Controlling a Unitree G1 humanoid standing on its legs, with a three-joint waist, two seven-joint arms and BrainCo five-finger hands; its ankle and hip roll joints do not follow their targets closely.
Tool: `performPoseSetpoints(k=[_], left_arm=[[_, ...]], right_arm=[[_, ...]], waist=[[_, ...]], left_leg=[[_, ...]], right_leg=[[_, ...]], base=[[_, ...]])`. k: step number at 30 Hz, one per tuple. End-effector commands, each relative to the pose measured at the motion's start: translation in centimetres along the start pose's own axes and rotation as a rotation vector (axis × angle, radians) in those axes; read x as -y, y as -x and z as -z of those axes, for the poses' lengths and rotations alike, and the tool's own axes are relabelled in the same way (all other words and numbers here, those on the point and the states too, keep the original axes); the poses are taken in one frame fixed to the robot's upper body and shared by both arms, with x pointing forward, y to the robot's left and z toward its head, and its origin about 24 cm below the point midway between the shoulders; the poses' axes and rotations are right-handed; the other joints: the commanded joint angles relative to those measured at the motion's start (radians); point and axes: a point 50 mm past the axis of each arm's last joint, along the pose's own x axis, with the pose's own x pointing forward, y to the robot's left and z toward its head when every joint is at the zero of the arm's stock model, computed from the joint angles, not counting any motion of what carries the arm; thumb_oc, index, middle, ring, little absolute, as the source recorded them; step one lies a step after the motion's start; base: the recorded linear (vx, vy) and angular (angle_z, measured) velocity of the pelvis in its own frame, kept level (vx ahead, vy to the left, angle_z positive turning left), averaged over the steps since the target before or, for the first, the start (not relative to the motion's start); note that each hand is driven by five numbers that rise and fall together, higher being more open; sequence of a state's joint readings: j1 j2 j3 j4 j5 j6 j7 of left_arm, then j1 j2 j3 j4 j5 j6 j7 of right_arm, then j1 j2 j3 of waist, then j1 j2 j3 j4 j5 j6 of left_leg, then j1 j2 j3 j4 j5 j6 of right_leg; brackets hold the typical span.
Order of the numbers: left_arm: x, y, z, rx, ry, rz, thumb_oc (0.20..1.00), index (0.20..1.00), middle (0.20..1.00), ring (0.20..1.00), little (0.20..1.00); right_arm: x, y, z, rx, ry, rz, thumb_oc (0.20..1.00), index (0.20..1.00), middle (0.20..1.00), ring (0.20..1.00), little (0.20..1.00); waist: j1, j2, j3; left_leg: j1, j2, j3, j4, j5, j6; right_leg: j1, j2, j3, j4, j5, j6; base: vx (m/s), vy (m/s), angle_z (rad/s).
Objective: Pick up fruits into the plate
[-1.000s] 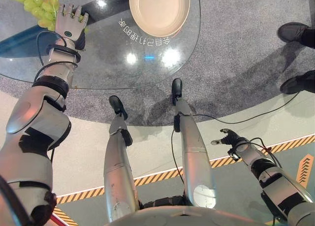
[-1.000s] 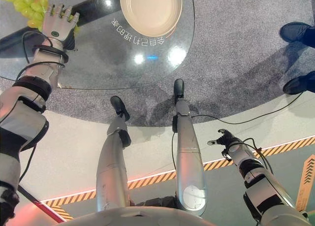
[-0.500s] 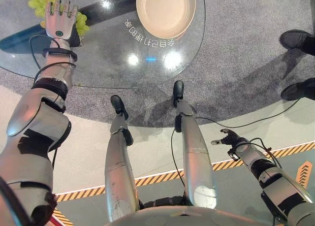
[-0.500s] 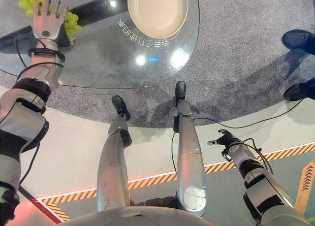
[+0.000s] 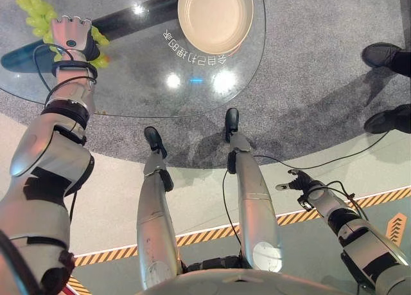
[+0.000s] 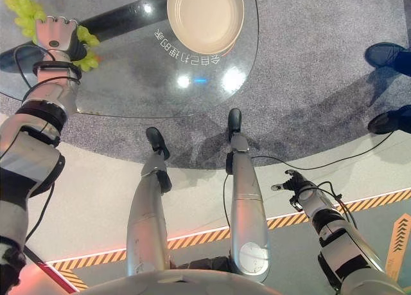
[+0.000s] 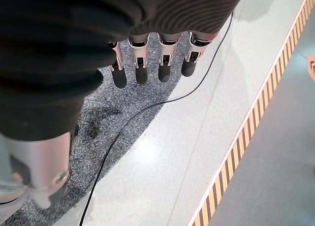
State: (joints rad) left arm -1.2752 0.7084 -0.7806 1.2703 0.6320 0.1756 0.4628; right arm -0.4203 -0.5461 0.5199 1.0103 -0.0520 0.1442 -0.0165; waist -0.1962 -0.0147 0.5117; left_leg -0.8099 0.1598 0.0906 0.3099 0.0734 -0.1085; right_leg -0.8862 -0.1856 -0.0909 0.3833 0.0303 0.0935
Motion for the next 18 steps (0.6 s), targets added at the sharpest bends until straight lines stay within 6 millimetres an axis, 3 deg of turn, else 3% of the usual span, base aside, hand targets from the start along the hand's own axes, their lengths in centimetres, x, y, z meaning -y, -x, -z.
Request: performPoseSetpoints(k=[1, 3, 4, 5, 6, 10, 12, 18], left_arm=[[2.9, 1.5, 4.1, -0.159, 0.002, 0.145, 0.2, 0.2, 0.2, 0.2, 0.2], [2.9, 1.5, 4.0, -0.159, 0.02, 0.145, 0.2, 0.2, 0.2, 0.2, 0.2], [2.5, 1.2, 3.9, -0.163, 0.054, 0.127, 0.2, 0.2, 0.2, 0.2, 0.2], [2.9, 1.5, 3.6, -0.169, 0.121, 0.127, 0.2, 0.2, 0.2, 0.2, 0.2], [2.6, 1.3, 3.6, -0.175, 0.15, 0.113, 0.2, 0.2, 0.2, 0.2, 0.2], [2.2, 1.1, 3.0, -0.197, 0.352, 0.091, 0.2, 0.2, 0.2, 0.2, 0.2], [1.9, 0.9, 2.2, -0.219, 0.616, 0.051, 0.2, 0.2, 0.2, 0.2, 0.2], [1.4, 1.3, -0.7, -0.188, 1.188, 0.01, 0.2, 0.2, 0.2, 0.2, 0.2]], right_arm=[[-1.9, 0.7, 3.4, -0.085, -0.004, -0.048, 1.0, 1.0, 1.0, 1.0, 1.0], [-2.0, 0.7, 3.4, -0.085, -0.005, -0.047, 1.0, 1.0, 1.0, 1.0, 1.0], [-1.7, 0.7, 3.2, -0.078, -0.01, -0.038, 1.0, 1.0, 1.0, 1.0, 1.0], [-2.1, 0.8, 3.4, -0.087, -0.007, -0.044, 1.0, 1.0, 1.0, 1.0, 1.0], [-1.8, 0.7, 3.1, -0.08, -0.011, -0.036, 1.0, 1.0, 1.0, 1.0, 1.0], [-1.9, 0.7, 3.0, -0.071, -0.012, -0.03, 1.0, 1.0, 1.0, 1.0, 1.0], [-2.3, 0.8, 2.8, -0.055, -0.019, -0.019, 1.0, 1.0, 1.0, 1.0, 1.0], [-3.1, 1.0, 1.9, -0.023, -0.033, -0.001, 1.0, 1.0, 1.0, 1.0, 1.0]], waist=[[0.008, -0.055, 0.008], [0.008, -0.054, 0.008], [0.006, -0.056, 0.008], [0.009, -0.055, 0.008], [0.008, -0.056, 0.008], [0.01, -0.058, 0.008], [0.014, -0.06, 0.008], [0.027, -0.062, 0.008]], left_leg=[[-0.012, -0.118, 0.045, 0.079, -0.14, 0.048], [-0.012, -0.118, 0.045, 0.08, -0.141, 0.048], [-0.037, -0.119, 0.054, 0.069, -0.103, 0.054], [-0.012, -0.119, 0.044, 0.078, -0.139, 0.048], [-0.034, -0.12, 0.054, 0.066, -0.101, 0.055], [-0.03, -0.12, 0.053, 0.059, -0.098, 0.055], [-0.024, -0.121, 0.052, 0.057, -0.099, 0.055], [-0.001, -0.125, 0.048, 0.051, -0.103, 0.051]], right_leg=[[0.034, 0.125, 0.031, -0.001, -0.073, -0.017], [0.035, 0.125, 0.031, -0.002, -0.073, -0.018], [0.01, 0.124, 0.031, -0.013, -0.038, -0.024], [0.034, 0.128, 0.034, 0.0, -0.072, -0.018], [0.013, 0.126, 0.032, -0.014, -0.037, -0.024], [0.016, 0.129, 0.031, -0.016, -0.037, -0.024], [0.023, 0.131, 0.03, -0.016, -0.041, -0.024], [0.047, 0.13, 0.017, -0.019, -0.048, -0.022]], base=[[0.0, 0.0, 0.0], [-0.03, -0.009, 0.01], [0.0, 0.0, 0.0], [-0.06, -0.021, 0.01], [0.0, 0.0, 0.0], [-0.02, -0.004, 0.0], [-0.01, -0.037, 0.01], [-0.01, -0.025, 0.0]])
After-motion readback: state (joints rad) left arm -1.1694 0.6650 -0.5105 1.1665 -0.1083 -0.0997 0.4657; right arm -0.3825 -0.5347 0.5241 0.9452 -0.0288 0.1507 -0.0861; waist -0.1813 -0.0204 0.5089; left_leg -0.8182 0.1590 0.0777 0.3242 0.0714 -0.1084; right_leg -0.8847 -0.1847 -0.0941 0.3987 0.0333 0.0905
